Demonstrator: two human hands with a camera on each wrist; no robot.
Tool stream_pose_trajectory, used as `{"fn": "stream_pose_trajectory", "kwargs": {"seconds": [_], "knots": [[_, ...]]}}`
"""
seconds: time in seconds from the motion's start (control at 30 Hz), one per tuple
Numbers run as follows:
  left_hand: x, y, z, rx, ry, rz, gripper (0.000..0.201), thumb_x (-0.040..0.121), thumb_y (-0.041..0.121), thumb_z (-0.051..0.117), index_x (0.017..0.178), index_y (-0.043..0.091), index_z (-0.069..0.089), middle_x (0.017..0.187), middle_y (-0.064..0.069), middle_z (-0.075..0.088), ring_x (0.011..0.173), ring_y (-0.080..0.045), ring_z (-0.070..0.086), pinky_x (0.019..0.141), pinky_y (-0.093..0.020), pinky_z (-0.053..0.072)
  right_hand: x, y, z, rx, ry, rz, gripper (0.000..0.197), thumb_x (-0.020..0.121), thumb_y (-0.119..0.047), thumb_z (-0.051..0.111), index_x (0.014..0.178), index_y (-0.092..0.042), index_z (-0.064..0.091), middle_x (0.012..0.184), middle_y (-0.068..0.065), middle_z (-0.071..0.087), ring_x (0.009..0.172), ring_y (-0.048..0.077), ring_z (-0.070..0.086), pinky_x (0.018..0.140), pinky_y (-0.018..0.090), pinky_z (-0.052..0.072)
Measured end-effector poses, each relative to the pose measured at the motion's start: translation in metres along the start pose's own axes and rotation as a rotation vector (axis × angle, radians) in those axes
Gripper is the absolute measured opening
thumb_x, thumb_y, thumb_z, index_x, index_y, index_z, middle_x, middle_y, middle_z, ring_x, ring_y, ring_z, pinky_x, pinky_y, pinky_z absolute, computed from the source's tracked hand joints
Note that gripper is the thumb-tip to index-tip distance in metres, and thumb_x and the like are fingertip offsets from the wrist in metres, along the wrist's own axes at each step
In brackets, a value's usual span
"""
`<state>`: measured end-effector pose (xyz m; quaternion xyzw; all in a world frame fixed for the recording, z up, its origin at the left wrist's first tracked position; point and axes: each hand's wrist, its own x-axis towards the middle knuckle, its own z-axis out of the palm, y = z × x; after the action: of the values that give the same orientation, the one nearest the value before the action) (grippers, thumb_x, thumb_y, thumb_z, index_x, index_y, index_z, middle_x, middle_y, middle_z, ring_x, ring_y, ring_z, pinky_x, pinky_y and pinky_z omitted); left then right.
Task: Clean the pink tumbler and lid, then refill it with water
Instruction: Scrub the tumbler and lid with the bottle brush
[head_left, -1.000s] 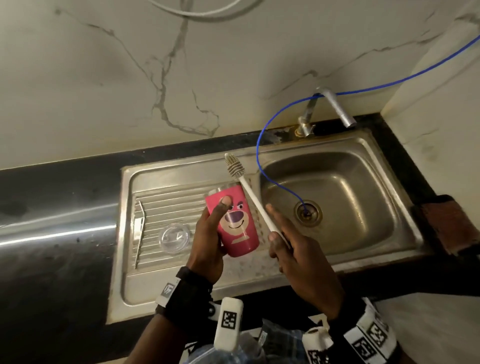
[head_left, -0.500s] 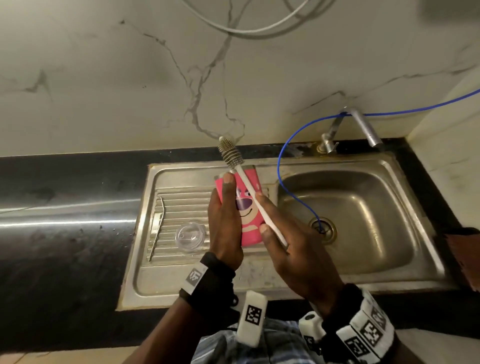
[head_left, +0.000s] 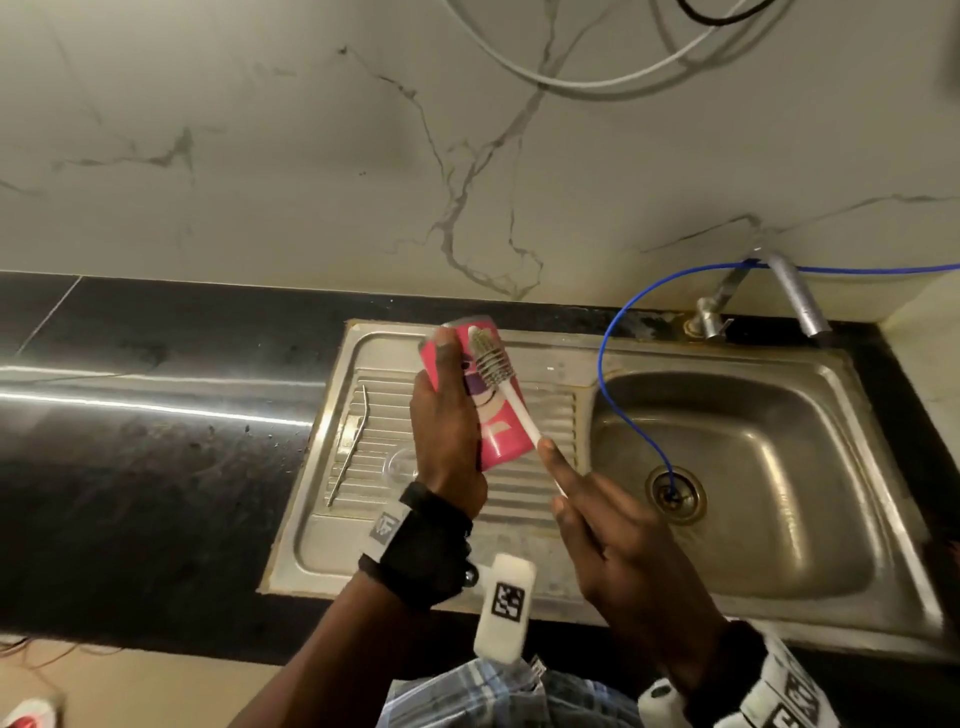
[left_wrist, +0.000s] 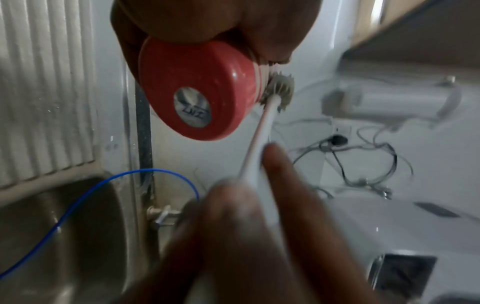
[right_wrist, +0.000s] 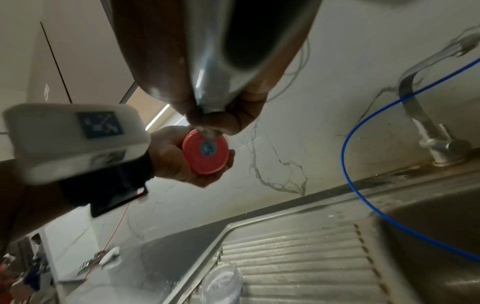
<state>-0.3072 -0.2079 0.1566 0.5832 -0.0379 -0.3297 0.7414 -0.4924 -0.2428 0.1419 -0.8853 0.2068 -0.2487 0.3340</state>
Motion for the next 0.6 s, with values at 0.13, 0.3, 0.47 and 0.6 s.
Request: {"fn": "stream_pose_trajectory", "kwargs": {"seconds": [0.13, 0.3, 0.47, 0.6], "knots": [[-0.021, -0.018, 0.003, -0.012, -0.065, -0.039, 0.062, 0.1, 0.064, 0.056, 0.124, 0.008, 0.063, 0.099, -0.016, 0.075, 0.085, -0.034, 0.074, 0.08, -0.05, 0.064, 0.02, -0.008, 0.003, 0.029, 0.033, 0.047, 0.059, 0.105, -0.014, 0.056, 0.159, -0.032, 0.039, 0.089, -0.002, 0.056, 0.071, 0.012, 0.055, 0.067, 0.032, 0.048], [-0.015, -0.013, -0.003, -0.02, -0.032, -0.024, 0.071, 0.098, 0.071, 0.054, 0.129, 0.008, 0.062, 0.106, -0.019, 0.074, 0.088, -0.035, 0.076, 0.085, -0.057, 0.064, 0.0, -0.01, -0.002, 0.032, -0.018, 0.02, 0.058, 0.106, -0.019, 0.054, 0.16, -0.033, 0.037, 0.094, -0.002, 0.06, 0.076, 0.014, 0.061, 0.069, 0.038, 0.052], [-0.001, 0.003, -0.015, -0.059, 0.053, 0.006, 0.059, 0.098, 0.073, 0.05, 0.11, 0.017, 0.063, 0.105, -0.013, 0.066, 0.089, -0.033, 0.069, 0.093, -0.071, 0.057, -0.034, -0.01, -0.006, 0.03, -0.118, -0.008, 0.059, 0.105, -0.019, 0.056, 0.16, -0.031, 0.037, 0.088, -0.016, 0.042, 0.069, -0.001, 0.045, 0.067, 0.014, 0.041], [-0.013, 0.0, -0.013, -0.038, -0.023, -0.041, 0.064, 0.1, 0.071, 0.048, 0.131, 0.018, 0.067, 0.113, -0.017, 0.076, 0.098, -0.037, 0.076, 0.092, -0.065, 0.061, -0.012, -0.011, -0.007, -0.009, -0.063, 0.004, 0.058, 0.107, -0.021, 0.052, 0.161, -0.034, 0.034, 0.091, -0.008, 0.053, 0.069, 0.008, 0.052, 0.065, 0.03, 0.05]]}}
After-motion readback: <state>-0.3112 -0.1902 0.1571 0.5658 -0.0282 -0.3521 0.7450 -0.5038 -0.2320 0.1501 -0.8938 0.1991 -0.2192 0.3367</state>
